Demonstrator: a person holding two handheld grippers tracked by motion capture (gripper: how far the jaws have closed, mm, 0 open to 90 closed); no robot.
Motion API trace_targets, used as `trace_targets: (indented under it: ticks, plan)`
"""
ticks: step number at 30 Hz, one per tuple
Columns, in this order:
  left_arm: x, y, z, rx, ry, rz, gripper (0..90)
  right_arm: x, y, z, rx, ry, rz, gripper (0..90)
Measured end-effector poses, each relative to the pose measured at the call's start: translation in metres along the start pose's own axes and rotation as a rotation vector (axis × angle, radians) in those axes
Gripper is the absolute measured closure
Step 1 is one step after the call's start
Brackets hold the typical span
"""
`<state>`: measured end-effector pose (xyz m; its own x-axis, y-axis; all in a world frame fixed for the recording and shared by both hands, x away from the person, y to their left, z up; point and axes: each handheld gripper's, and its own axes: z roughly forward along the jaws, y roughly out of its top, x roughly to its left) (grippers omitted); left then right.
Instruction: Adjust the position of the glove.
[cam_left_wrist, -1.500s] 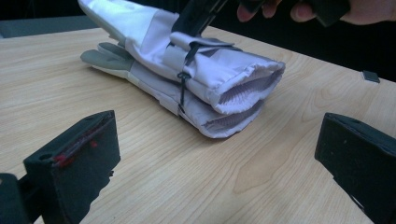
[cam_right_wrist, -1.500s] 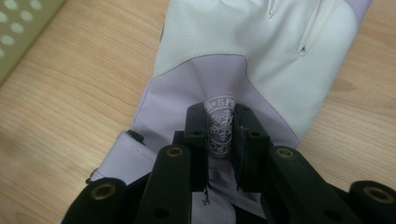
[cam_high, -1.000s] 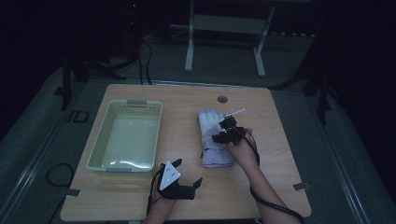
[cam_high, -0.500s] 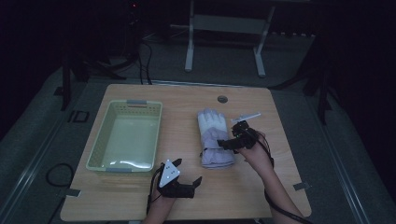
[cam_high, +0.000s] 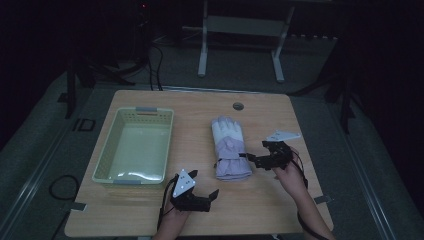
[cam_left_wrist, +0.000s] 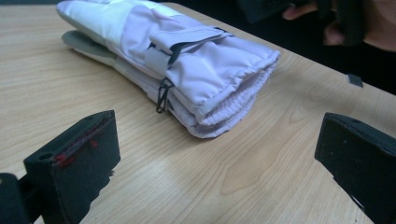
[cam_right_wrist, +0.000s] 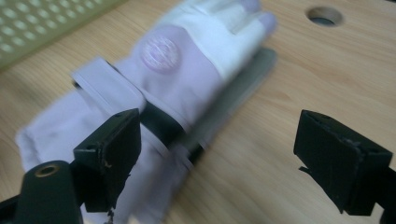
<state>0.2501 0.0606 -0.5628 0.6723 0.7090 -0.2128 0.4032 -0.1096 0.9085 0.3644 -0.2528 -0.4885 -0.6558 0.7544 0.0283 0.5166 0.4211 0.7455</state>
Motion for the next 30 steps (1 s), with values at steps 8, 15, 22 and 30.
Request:
trace_targets:
  ticks: [8,15,22,30]
  plan:
    - [0.006,0.019,0.002,0.087,-0.024,-0.080,0.2,-0.014,-0.012,-0.008,-0.033,0.002,0.091,13.8]
    - [0.014,0.036,0.012,0.079,-0.049,-0.079,0.2,-0.010,-0.010,0.002,-0.057,0.063,0.135,11.8]
    - [0.014,0.055,0.032,0.098,-0.011,-0.060,0.2,-0.005,0.001,0.018,-0.031,0.061,0.127,13.7]
    - [0.021,0.067,0.056,0.163,0.005,-0.097,0.2,-0.010,0.011,0.038,-0.027,0.050,0.145,25.4]
